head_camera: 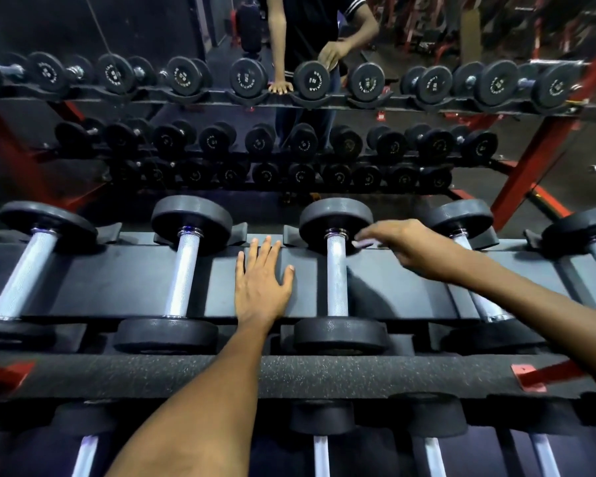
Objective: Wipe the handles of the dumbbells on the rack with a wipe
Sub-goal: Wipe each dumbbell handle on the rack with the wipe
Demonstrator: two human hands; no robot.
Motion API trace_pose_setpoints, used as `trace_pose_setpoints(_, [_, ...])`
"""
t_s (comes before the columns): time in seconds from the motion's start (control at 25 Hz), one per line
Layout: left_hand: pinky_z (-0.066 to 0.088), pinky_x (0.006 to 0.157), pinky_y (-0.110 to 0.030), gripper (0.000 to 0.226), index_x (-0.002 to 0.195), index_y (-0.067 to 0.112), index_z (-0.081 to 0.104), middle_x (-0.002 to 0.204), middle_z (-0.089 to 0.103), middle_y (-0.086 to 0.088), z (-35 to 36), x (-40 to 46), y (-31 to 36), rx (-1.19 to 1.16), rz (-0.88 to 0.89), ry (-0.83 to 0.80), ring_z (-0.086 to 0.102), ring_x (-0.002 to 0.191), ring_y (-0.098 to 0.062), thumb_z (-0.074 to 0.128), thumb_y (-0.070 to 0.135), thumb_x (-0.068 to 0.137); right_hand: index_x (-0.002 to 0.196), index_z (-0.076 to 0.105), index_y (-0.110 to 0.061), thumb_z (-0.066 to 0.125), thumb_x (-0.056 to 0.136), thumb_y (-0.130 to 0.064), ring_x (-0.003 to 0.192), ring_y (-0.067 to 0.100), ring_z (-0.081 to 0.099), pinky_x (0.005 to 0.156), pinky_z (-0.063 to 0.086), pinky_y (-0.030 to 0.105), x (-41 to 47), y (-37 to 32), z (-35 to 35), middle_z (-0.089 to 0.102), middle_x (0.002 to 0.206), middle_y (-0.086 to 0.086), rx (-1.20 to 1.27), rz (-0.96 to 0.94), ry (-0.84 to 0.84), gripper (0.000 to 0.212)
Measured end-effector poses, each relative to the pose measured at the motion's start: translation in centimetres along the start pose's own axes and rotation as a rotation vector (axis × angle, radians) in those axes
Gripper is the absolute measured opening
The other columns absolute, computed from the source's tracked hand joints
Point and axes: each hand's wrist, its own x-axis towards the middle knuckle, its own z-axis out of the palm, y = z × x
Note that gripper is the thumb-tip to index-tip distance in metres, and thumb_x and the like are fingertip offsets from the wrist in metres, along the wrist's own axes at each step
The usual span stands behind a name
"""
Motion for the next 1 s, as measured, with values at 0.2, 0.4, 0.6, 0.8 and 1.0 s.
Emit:
trace_pose_setpoints(0.2, [-0.004,0.122,-0.036,0.065,0.152,0.025,0.029,0.159,0.024,0.004,-0.3,-0.1,0.2,0.014,0.003,-0.002,0.005,0.149,-0.014,0.026,0.051,0.092,0.126,0.057,-0.004,0.037,0.089,-0.001,0.125,0.023,0.051,0.114,0.025,0.036,4.7,1.1,4.6,0.057,0.131,0.010,-0.485,-0.544,0.041,0.042])
trace_pose_setpoints(0.4, [-0.004,0.122,-0.036,0.058,0.151,0.027,0.029,0.159,0.023,0.005,-0.3,0.0,0.1,-0.006,-0.002,0.006,0.005,0.149,-0.013,0.035,0.048,0.097,0.142,0.036,-0.009,0.026,0.095,0.000,0.140,0.018,0.029,0.118,0.010,0.030,2.7,4.5,5.2,0.036,0.149,0.005,-0.592,-0.492,0.118,0.048])
trace_pose_setpoints(0.6, [-0.004,0.122,-0.036,0.059,0.152,0.028,0.027,0.160,0.022,0.006,-0.5,-0.3,0.3,-0.010,-0.011,-0.001,0.004,0.149,-0.011,0.037,0.048,0.098,0.126,0.057,-0.010,0.031,0.095,-0.005,0.126,0.017,0.047,0.113,0.016,0.028,4.0,2.6,4.7,0.057,0.131,0.005,-0.506,-0.460,0.082,0.041])
trace_pose_setpoints(0.8, [-0.005,0.122,-0.034,0.058,0.152,0.027,0.028,0.160,0.022,0.007,-0.7,-0.2,0.5,-0.016,-0.008,0.004,0.005,0.149,-0.011,0.038,0.046,0.098,0.121,0.060,-0.008,0.033,0.091,-0.009,0.125,0.020,0.052,0.108,0.026,0.031,4.2,1.2,5.6,0.059,0.129,0.006,-0.465,-0.393,0.090,0.041])
trace_pose_setpoints(1.0, [-0.005,0.122,-0.034,0.059,0.152,0.028,0.026,0.160,0.021,0.007,-0.8,-0.3,0.4,-0.028,-0.008,-0.008,0.004,0.149,-0.011,0.037,0.047,0.098,0.125,0.060,-0.010,0.040,0.092,-0.011,0.121,0.015,0.054,0.101,0.039,0.027,2.2,1.9,6.0,0.059,0.131,0.003,-0.277,-0.247,0.238,0.039])
